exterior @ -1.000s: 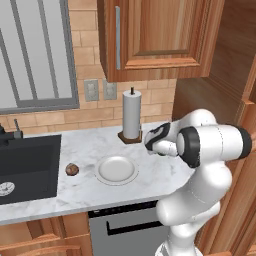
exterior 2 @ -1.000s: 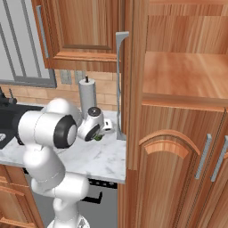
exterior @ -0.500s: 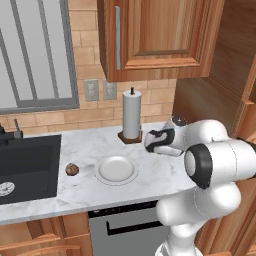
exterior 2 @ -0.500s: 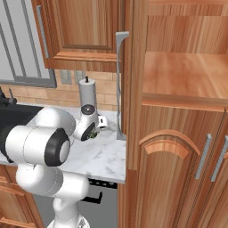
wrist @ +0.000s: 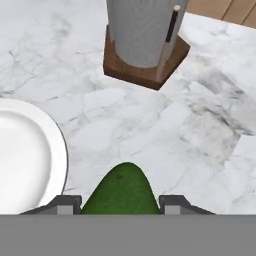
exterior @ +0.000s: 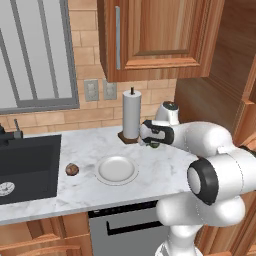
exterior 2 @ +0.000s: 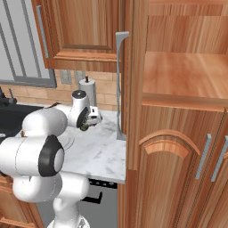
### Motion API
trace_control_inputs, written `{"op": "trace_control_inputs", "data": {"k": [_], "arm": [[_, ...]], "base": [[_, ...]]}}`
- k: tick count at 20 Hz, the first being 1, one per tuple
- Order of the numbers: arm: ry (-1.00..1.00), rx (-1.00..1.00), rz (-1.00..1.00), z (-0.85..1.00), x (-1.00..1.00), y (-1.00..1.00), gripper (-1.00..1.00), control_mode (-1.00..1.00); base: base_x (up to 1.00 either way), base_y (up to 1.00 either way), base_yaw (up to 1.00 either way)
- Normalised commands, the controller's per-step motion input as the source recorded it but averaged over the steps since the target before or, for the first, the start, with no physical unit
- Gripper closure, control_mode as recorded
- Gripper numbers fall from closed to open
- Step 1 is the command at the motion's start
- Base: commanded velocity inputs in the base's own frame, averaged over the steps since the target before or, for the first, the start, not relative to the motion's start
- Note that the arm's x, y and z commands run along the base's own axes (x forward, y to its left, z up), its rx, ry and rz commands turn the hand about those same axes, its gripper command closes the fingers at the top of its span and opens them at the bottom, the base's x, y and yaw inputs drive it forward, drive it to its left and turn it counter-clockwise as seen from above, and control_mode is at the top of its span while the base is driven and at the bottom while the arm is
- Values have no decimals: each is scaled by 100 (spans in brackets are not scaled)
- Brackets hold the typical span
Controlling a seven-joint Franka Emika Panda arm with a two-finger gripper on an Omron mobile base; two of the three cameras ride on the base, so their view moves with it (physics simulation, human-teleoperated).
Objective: Pick the avocado and bread from the counter and place them on the plate. Then pick the jam from the cabinet and place it next to the plate. Lastly close the cabinet door.
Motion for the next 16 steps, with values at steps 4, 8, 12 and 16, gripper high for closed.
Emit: {"op": "trace_control_inputs", "data": {"k": [4,8,12,16], "arm": [[5,-1,0,30,-14,27,100,-100],[14,-5,0,4,-5,32,100,-100],[20,2,0,0,-5,39,100,-100],[14,6,0,0,-17,33,100,-100]], "base": [[0,0,0],[0,0,0],[0,0,0],[0,0,0]]}}
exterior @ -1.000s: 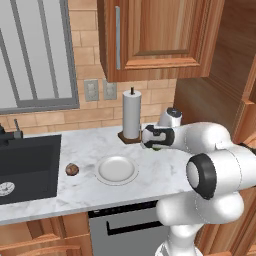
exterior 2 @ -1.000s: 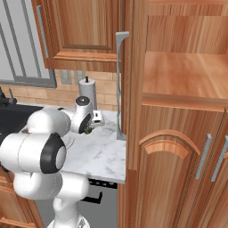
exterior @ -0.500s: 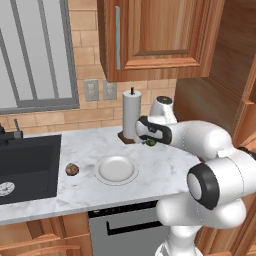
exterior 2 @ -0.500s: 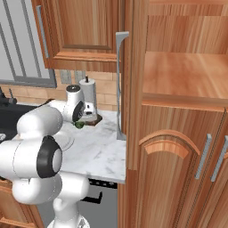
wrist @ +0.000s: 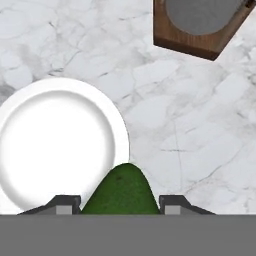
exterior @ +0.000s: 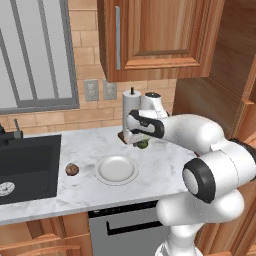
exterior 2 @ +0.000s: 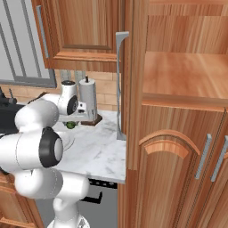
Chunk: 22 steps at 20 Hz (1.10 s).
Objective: Pick the avocado and bread from the counter and place them on the plate. Then pick the jam from the cabinet and place it next to the plate. Lastly close the cabinet door.
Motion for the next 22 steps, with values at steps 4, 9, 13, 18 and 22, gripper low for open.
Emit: {"op": "trace_control_inputs", "data": {"k": [4,9,13,18,22], "arm": [[9,8,0,0,-28,36,100,-100],[0,5,0,0,-63,33,100,-100],[0,0,0,-2,-64,29,100,-100],[0,0,0,-5,-11,15,100,-100],[0,-4,4,-8,17,1,100,-100]], "base": [[0,0,0],[0,0,0],[0,0,0],[0,0,0],[0,0,0]]}}
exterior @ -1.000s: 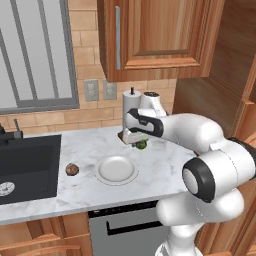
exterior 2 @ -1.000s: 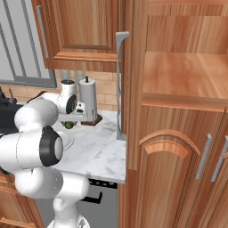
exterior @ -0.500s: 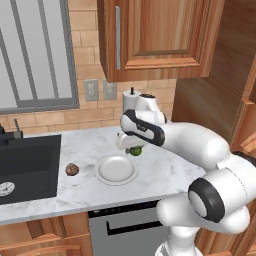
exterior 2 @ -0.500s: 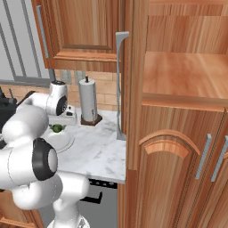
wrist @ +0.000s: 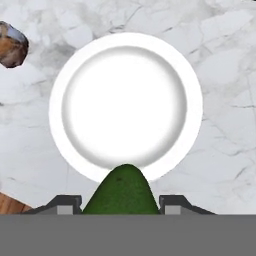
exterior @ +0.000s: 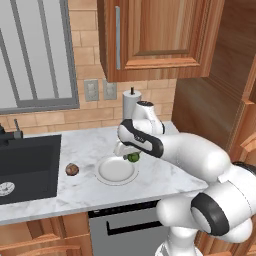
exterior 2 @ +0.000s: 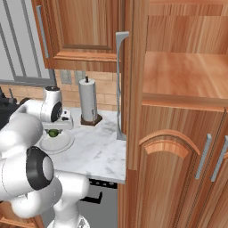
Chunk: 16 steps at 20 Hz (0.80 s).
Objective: Pick the avocado and bread from the counter and place them on the plate. Then pick the jam from the cabinet and place it next to the plate. Lastly close the cabinet door.
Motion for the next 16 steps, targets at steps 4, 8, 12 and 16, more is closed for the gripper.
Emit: {"op": "trace_control_inputs", "data": {"k": [4,8,12,16], "arm": [[0,-5,6,-11,26,0,100,-100],[0,-5,5,-10,18,1,100,-100],[0,-6,3,-19,0,2,100,-100],[0,-5,2,-25,0,5,100,-100]], "base": [[0,0,0],[0,0,0],[0,0,0],[0,0,0]]}}
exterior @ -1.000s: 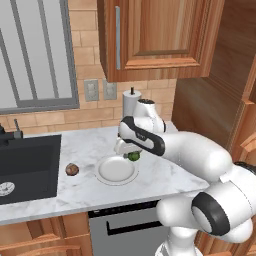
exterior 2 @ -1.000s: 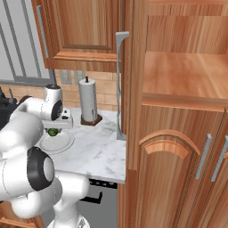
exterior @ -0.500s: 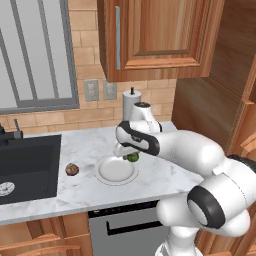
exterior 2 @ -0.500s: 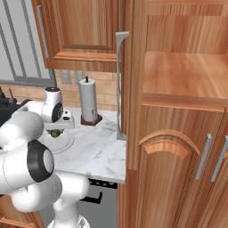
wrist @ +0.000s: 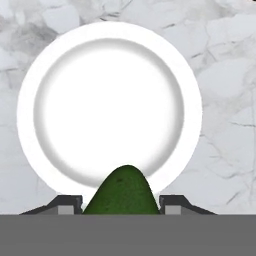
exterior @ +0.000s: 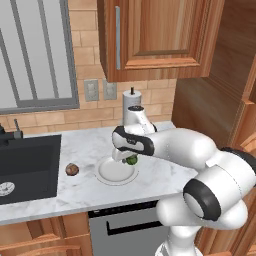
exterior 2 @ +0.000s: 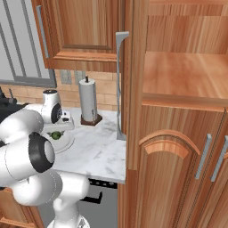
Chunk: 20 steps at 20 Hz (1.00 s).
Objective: Pick the avocado and bread from the counter and place them on the plate. Then pick the jam from the cabinet and place it next to the plate. Lastly close the cabinet door.
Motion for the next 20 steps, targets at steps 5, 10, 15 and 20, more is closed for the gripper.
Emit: {"op": "trace_control_inputs", "data": {"k": [5,10,15,20], "arm": [[0,-3,4,-20,7,2,100,-100],[0,0,6,-18,18,0,100,-100],[0,0,5,-18,12,0,100,-100],[0,0,3,-18,13,1,100,-100]], "base": [[0,0,0],[0,0,0],[0,0,0],[0,0,0]]}}
